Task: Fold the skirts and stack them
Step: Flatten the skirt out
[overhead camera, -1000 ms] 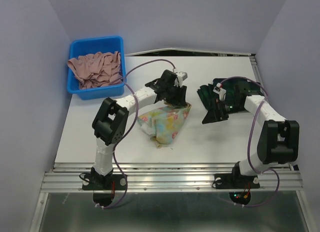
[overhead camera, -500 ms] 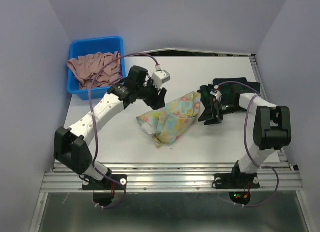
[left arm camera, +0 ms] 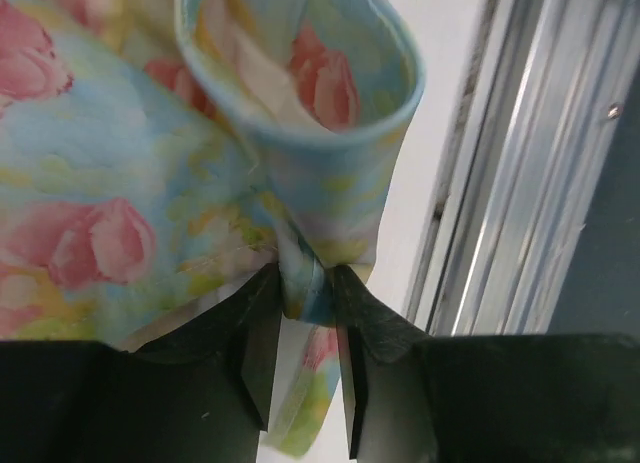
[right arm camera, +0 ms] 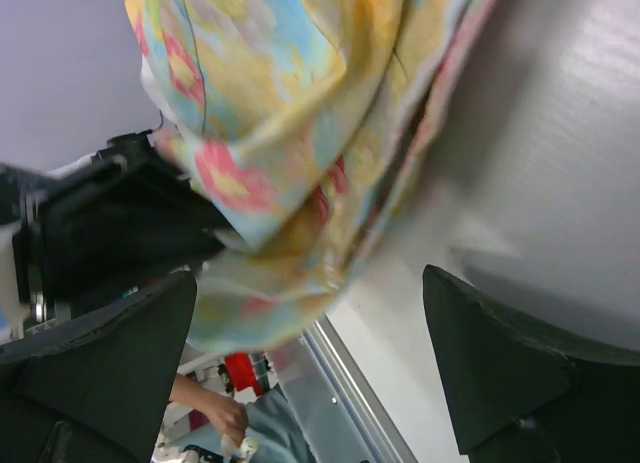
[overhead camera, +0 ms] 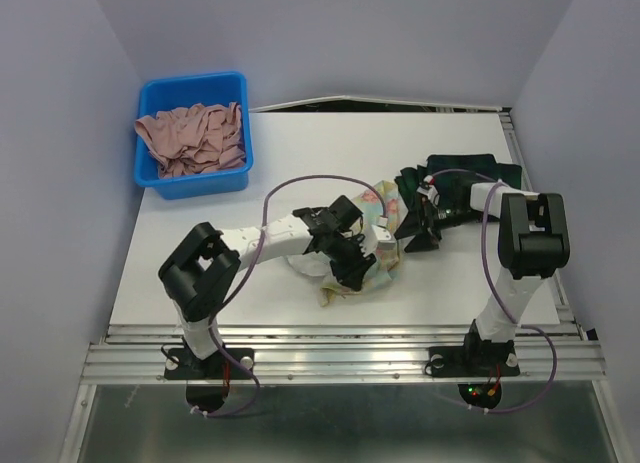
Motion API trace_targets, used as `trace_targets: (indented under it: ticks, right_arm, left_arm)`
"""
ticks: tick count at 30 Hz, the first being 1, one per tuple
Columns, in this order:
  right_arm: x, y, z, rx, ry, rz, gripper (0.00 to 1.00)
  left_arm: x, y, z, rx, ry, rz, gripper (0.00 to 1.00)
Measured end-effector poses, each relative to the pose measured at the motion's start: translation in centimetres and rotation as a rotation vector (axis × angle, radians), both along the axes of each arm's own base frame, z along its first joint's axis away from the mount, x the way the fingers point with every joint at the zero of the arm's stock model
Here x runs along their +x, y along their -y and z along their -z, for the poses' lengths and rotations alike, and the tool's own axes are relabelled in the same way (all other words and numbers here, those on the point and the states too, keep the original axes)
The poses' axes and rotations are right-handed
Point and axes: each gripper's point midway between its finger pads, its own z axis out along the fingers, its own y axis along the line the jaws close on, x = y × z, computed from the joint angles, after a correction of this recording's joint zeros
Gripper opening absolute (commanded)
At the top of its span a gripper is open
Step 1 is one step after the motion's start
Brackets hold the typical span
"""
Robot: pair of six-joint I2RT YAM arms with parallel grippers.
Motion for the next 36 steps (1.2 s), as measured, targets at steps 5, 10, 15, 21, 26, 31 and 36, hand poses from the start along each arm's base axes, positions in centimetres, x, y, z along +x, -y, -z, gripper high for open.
trace_targets:
  ticks: [5,10,15,21,26,31,36]
  right_arm:
    - [1.0,0.3,-0.8,-0.018,0.058,-0.018,1.00]
    - [0.6,1.8,-1.5,-0.079,0.107,-0.028,0.99]
    - [0.1,2.8,-0.7,-0.132,0.112,-0.043,0.95]
    - [-1.2,2.2,0.2,-0.173,0.077,-0.095,0.90]
    - [-3.0,0.4,1.6,-0.220,0.042,-0.185,0.66]
    - [-3.8,0.4,3.7,-0.278,-0.016,-0.215,0.42]
    - [-1.8,1.0,4.1,-0.339,0.008,-0.215,0.34]
  left_arm:
    - [-0.2,5.8,-2.5,-0.139,0.004,0.034,0.51]
    - [5.4,4.8,-5.4,-0.213,0.023,-0.131,0.61]
    - [14.4,-0.4,-7.8,-0.193,0.136,-0.370,0.63]
    - [15.7,-2.4,-6.5,-0.105,0.203,-0.412,0.64]
    - [15.0,-3.5,-2.8,-0.003,0.183,-0.431,0.57]
    - [13.0,-5.6,1.5,0.094,0.113,-0.410,0.22]
    - [10.5,-7.5,4.0,0.162,0.077,-0.344,0.00]
